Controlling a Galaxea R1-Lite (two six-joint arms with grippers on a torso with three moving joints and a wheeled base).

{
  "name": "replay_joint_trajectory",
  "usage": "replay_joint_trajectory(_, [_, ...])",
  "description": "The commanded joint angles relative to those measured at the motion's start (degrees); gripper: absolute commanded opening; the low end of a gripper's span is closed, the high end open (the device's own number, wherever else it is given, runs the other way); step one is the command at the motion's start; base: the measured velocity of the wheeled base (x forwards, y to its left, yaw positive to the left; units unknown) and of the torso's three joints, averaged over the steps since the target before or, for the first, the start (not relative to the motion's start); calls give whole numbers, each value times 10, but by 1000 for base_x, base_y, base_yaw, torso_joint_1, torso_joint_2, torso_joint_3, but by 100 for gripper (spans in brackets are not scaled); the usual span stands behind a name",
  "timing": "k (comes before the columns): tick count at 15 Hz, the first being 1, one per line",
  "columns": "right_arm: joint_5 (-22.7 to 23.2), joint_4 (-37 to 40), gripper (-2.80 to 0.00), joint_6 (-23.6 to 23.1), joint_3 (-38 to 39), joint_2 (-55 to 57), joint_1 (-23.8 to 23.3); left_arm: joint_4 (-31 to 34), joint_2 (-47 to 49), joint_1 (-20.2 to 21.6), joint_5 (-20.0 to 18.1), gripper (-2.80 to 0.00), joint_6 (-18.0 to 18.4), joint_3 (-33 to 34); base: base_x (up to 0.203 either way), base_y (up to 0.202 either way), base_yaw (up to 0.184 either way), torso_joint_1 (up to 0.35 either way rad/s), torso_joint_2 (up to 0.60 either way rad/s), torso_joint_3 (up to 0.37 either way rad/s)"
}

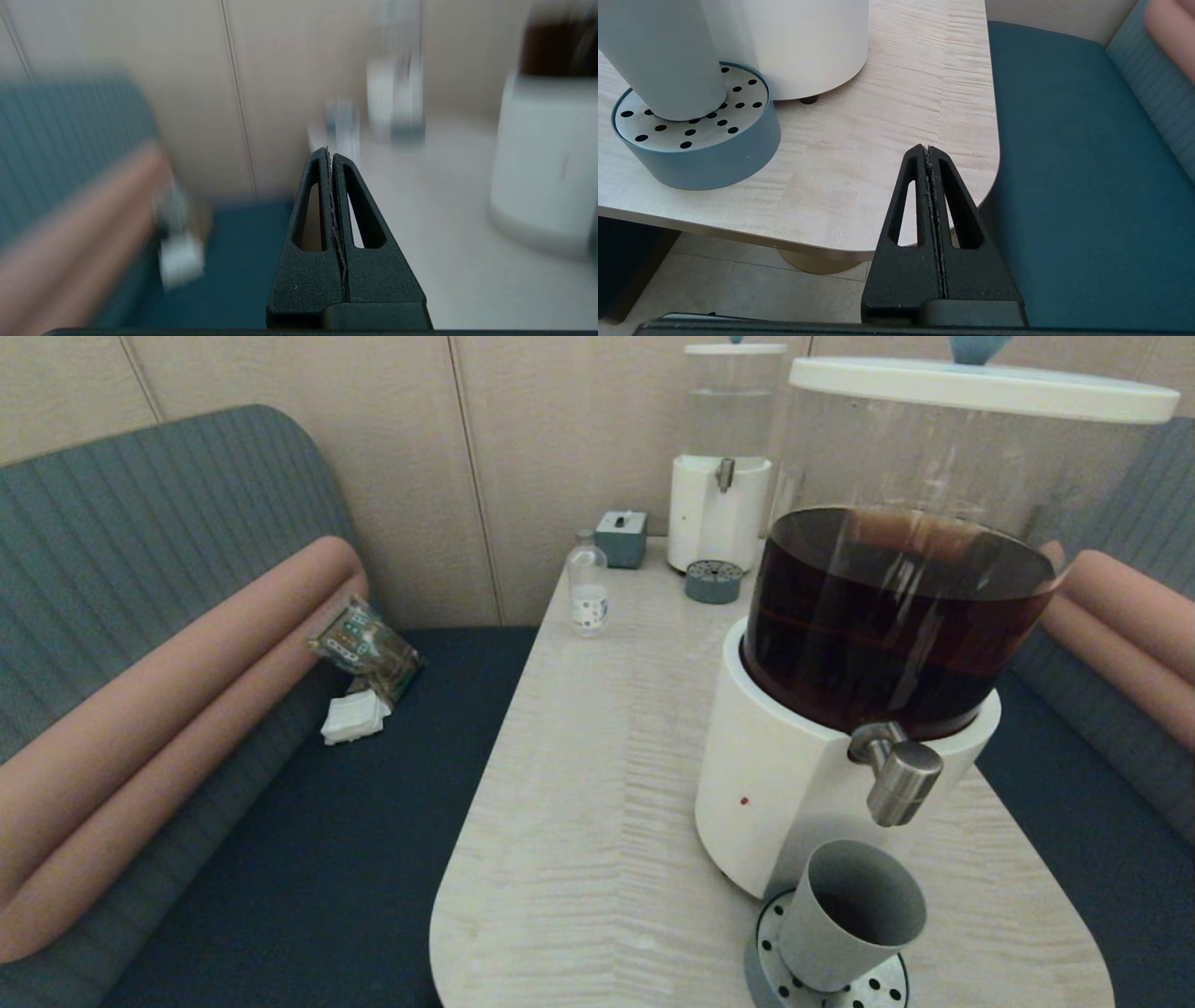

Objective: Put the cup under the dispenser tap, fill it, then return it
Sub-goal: Turn on the faucet

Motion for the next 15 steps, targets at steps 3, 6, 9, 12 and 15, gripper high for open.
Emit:
replay_joint_trajectory(3, [0, 0, -280, -1, 0, -3, 1, 136, -2, 0, 31, -280, 16, 19, 0, 0, 0, 0, 0, 0])
replay_joint_trajectory(6, [0, 0, -280, -1, 0, -3, 0, 188, -2, 0, 76, -280, 12, 19, 0, 0, 0, 0, 0, 0])
replay_joint_trajectory(9, [0, 0, -280, -1, 0, -3, 0, 267, -2, 0, 101, -280, 10, 18, 0, 0, 0, 0, 0, 0])
replay_joint_trajectory(12, [0, 0, -280, -1, 0, -3, 0, 259, -2, 0, 104, -280, 0, 19, 0, 0, 0, 0, 0, 0])
replay_joint_trajectory(15, [1, 0, -280, -1, 0, -3, 0, 260, -2, 0, 104, -280, -1, 19, 0, 0, 0, 0, 0, 0])
